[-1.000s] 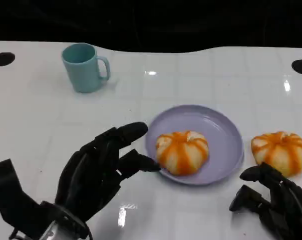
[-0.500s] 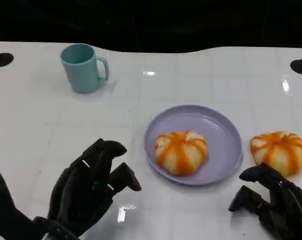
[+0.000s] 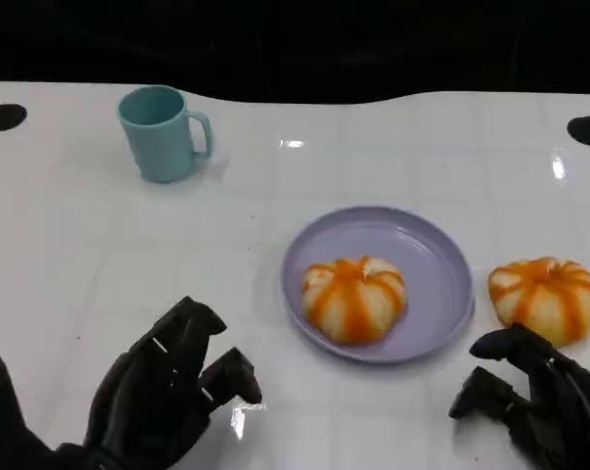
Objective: Grasp the bread from the table and place it into the plate.
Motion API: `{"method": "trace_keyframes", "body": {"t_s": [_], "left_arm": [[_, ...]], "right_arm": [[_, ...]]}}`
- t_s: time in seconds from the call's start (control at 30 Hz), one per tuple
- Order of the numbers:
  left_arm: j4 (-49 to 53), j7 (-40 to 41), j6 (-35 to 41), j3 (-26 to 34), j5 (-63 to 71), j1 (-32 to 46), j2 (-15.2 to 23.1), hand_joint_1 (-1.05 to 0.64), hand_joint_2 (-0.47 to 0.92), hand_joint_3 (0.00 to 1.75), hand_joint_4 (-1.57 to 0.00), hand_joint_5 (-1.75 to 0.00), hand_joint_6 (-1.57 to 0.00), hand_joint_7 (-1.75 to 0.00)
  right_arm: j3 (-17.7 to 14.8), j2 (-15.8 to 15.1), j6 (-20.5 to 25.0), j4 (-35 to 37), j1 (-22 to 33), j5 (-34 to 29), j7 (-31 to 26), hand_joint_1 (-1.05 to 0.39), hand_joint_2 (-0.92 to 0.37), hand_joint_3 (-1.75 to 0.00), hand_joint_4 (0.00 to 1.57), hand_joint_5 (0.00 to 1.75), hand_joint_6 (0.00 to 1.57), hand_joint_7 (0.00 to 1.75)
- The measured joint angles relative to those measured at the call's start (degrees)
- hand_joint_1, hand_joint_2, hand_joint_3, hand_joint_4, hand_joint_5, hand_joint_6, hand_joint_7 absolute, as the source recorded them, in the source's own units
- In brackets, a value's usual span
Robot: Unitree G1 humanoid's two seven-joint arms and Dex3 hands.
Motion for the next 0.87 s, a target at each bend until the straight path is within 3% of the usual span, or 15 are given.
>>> {"method": "trace_keyframes", "body": {"t_s": [0.87], "left_arm": [[2.9,-3.5,-2.1,-0.7,0.9,0.5,0.0,-0.53,0.92,0.33,-0.73,-1.75,-0.53,-1.69]], "right_arm": [[0.0,-0.2,0.3,-0.2,0.2,0.0,0.0,-0.52,-0.92,-0.23,0.69,1.49,0.63,1.15]]}}
